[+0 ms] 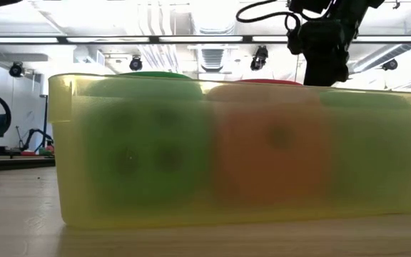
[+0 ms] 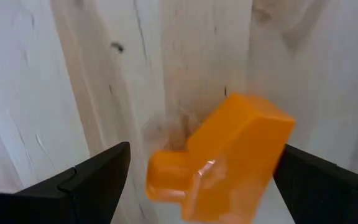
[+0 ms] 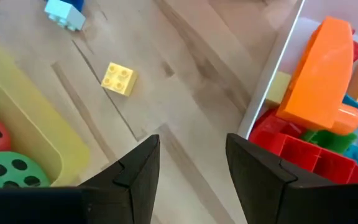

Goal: Pick & Place Toys
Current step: Put the orange game piece into the white bin

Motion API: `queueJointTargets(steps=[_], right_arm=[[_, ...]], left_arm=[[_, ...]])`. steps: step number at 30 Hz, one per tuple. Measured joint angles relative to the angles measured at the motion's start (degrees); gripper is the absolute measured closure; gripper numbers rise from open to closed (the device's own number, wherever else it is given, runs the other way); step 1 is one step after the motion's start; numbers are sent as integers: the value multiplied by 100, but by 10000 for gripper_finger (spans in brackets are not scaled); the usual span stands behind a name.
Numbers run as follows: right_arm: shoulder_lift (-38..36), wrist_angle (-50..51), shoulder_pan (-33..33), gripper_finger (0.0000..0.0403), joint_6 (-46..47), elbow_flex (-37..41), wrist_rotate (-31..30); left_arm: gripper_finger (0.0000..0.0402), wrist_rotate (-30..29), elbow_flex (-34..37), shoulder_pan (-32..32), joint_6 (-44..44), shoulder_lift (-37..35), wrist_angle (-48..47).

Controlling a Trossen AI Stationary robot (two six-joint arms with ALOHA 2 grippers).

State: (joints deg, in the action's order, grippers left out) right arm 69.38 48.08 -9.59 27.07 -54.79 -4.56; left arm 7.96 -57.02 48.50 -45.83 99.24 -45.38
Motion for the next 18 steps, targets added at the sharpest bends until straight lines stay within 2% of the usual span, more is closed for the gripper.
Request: queueJointTargets(steps=[3, 18], right_arm=[[0, -105, 0, 223, 0, 61, -8], [7, -237, -2, 223, 108, 351, -4]], left_arm=[[31, -69, -9, 1, 239, 111, -6], [31, -248, 42, -1, 43, 149, -58]])
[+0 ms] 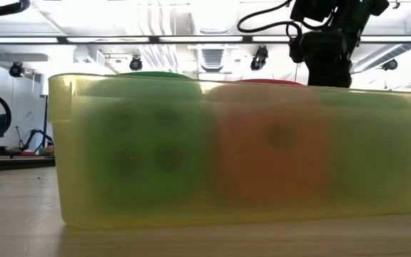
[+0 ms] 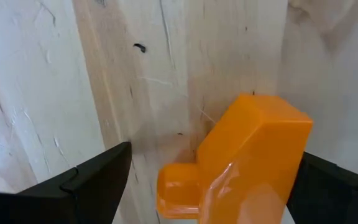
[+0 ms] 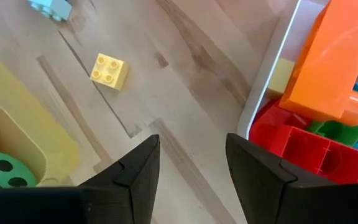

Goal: Pick & Place Toys
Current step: Put the orange game piece into the white bin

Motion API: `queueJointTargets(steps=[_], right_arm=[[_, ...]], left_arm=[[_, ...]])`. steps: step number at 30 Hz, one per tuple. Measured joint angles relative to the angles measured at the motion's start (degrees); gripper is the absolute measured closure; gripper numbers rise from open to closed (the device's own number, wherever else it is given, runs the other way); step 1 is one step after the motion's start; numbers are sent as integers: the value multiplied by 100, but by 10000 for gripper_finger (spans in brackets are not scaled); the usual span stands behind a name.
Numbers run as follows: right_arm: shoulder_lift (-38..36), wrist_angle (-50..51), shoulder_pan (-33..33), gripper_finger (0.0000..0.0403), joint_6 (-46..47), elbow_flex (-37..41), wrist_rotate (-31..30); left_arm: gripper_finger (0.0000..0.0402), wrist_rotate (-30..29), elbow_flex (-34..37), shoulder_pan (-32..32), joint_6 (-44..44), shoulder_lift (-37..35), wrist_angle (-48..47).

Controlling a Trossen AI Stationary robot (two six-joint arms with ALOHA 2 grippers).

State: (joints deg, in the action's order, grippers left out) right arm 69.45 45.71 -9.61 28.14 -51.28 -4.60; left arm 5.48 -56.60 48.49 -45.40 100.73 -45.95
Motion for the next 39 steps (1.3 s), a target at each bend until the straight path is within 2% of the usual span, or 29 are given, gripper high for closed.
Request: queueJointTargets(steps=[9, 18, 23, 27, 35, 39], right_arm=[[0, -11, 0, 223, -11, 282, 7], [-2, -26, 0, 223, -86, 68, 9], [-2, -33, 0, 223, -135, 8, 9], [-2, -30, 0, 223, -135, 8, 9], [-2, -26, 0, 223, -136, 8, 9], [-2, -28, 0, 223, -134, 8, 9]], left_arm=[[31, -45, 2, -16, -214, 0, 2], [31, -80, 4, -20, -101, 0, 25], [40, -72, -1, -20, 371, 0, 28], [90, -37, -2, -9, 835, -1, 39], [261, -31, -11, -9, 1113, -7, 46], [270, 58, -17, -9, 1111, -13, 25]])
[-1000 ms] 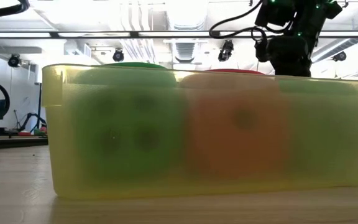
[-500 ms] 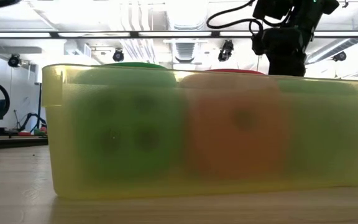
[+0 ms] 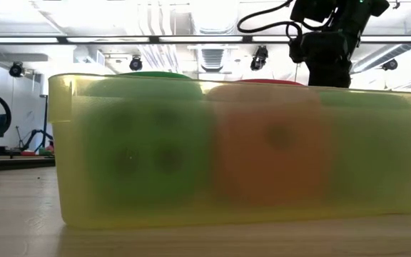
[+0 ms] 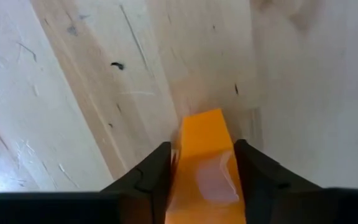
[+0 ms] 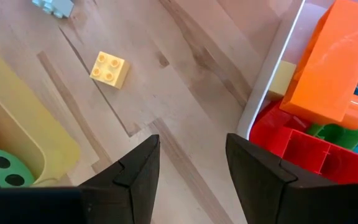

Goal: Pick & Place Toys
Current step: Put the orange game piece into the white bin

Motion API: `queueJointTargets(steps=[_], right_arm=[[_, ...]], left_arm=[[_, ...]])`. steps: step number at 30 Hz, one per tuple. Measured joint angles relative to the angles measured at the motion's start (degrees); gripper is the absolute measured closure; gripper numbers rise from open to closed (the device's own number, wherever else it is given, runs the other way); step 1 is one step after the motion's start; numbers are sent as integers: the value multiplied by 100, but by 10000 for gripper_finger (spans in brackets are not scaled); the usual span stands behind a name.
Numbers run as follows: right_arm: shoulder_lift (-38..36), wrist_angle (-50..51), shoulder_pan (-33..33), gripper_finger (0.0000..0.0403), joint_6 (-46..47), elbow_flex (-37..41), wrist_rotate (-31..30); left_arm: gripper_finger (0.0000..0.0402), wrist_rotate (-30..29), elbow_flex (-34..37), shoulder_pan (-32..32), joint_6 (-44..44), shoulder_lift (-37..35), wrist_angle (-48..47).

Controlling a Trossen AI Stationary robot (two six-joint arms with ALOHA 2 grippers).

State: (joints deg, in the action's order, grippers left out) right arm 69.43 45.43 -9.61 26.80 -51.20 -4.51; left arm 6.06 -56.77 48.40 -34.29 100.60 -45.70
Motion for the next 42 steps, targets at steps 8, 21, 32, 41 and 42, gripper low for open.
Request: queueJointTargets(steps=[8, 21, 32, 41, 42], right_arm=[[0, -160, 26, 223, 0, 0, -2], [0, -1818, 876, 223, -59, 72, 7], [0, -4399, 2327, 223, -315, 365, -510], [2, -5893, 2965, 223, -467, 761, -962], [2, -5904, 2966, 223, -432, 775, -962]], left_arm=[[277, -103, -79, -7, -149, -173, -66], [279, -2263, -1201, -7, -183, -924, -212], [279, -5877, -1807, -512, -1871, -1628, 269], [279, -4445, -1624, -1679, 95, -1600, 2667], [279, -4276, -1585, -1795, 281, -1602, 2999]])
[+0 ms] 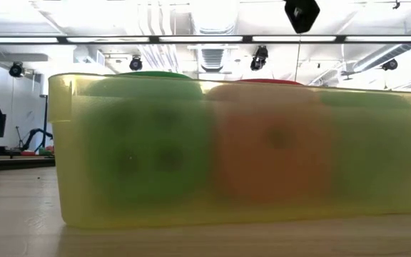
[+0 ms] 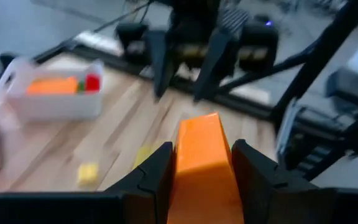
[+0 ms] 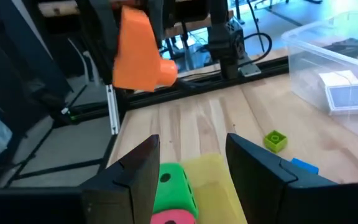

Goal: Pick & Place Toys
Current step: Put the orange game piece into the white bin

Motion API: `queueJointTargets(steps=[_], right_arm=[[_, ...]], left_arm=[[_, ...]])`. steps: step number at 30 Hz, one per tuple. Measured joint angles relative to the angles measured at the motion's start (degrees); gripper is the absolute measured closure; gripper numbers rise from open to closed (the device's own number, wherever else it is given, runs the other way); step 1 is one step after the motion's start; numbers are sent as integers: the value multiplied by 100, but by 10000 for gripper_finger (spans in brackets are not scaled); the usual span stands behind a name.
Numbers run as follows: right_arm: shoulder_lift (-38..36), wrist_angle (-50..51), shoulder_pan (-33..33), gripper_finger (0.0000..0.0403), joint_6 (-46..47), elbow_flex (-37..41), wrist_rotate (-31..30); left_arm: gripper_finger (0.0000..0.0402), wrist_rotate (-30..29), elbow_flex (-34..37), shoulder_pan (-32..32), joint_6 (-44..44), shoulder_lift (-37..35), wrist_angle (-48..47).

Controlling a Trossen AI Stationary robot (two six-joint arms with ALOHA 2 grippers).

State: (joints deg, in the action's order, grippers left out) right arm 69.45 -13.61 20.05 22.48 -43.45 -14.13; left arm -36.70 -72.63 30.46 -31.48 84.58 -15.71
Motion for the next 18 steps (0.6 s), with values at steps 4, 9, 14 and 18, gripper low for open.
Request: queueJointTargets(steps=[4, 9, 14, 18], right_arm=[[2, -348, 5, 223, 35, 69, -54], [1, -681, 7, 223, 18, 78, -111], [115, -994, 5, 223, 13, 73, -304], [346, -1206, -2, 223, 11, 2, -601]], left_arm=[[279, 466, 92, -313, 589, 2, 774], [279, 824, 99, -637, 613, 34, 836], [279, 851, 99, -838, 432, 111, 1000], [279, 695, 101, -1059, -91, 180, 951]])
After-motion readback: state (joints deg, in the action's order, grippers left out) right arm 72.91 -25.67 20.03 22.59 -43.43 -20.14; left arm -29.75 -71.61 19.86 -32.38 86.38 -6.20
